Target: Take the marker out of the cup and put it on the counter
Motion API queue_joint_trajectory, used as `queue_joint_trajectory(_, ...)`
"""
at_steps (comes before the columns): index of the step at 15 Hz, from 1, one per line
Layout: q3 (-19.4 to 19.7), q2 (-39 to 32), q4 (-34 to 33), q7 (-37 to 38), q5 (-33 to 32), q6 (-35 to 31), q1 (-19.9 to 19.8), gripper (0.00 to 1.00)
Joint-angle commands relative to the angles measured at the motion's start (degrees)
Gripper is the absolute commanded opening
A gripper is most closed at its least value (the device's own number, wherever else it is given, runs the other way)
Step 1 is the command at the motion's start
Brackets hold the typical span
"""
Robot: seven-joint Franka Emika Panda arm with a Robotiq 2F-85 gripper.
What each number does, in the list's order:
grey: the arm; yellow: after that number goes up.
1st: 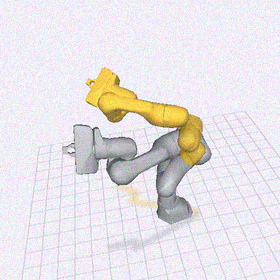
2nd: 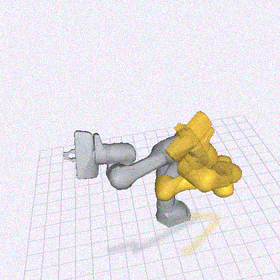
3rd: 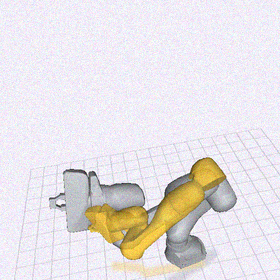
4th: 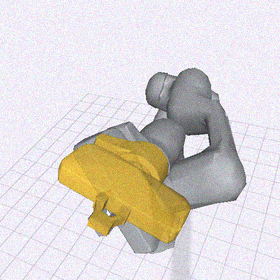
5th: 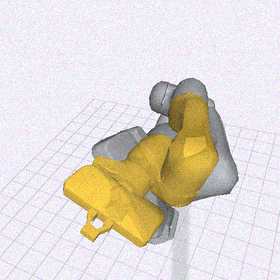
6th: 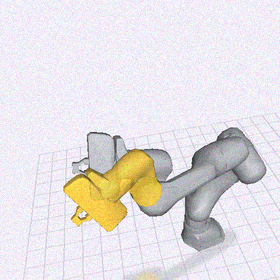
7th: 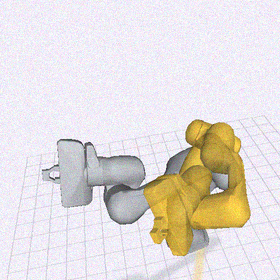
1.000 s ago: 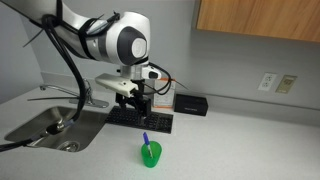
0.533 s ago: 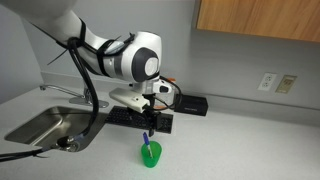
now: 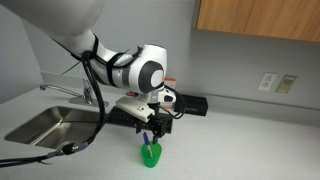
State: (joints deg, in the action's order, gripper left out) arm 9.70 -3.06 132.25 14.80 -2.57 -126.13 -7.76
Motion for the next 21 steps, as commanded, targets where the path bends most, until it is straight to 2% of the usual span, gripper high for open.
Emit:
queue_joint_trajectory(1, 0.39, 0.34, 0.46, 0.3, -0.92, -1.42, -0.64, 0.73)
queue_joint_trajectory(2, 0.49, 0.33, 0.38, 0.17, -0.69, -1.5, -0.67, 0.67)
queue_joint_trajectory(10, 0.86, 0.12, -0.79, -0.13, 0.09, -0.87, -0.91, 0.03)
queue_joint_trajectory(12, 1.13, 0.54, -0.78, 0.38, -0.65, -0.72, -1.11, 0.0)
queue_joint_trajectory(13, 1.37, 0.89, -0.6, 0.63, -1.05, -0.64, -1.27, 0.04)
queue_joint_trajectory(16, 2.25, 2.26, -0.38, 0.37, -0.86, -0.82, -2.03, 0.04)
queue_joint_trajectory(21, 3.14, 8.85, 2.21, -1.43, -0.4, -0.97, -3.27, 0.04)
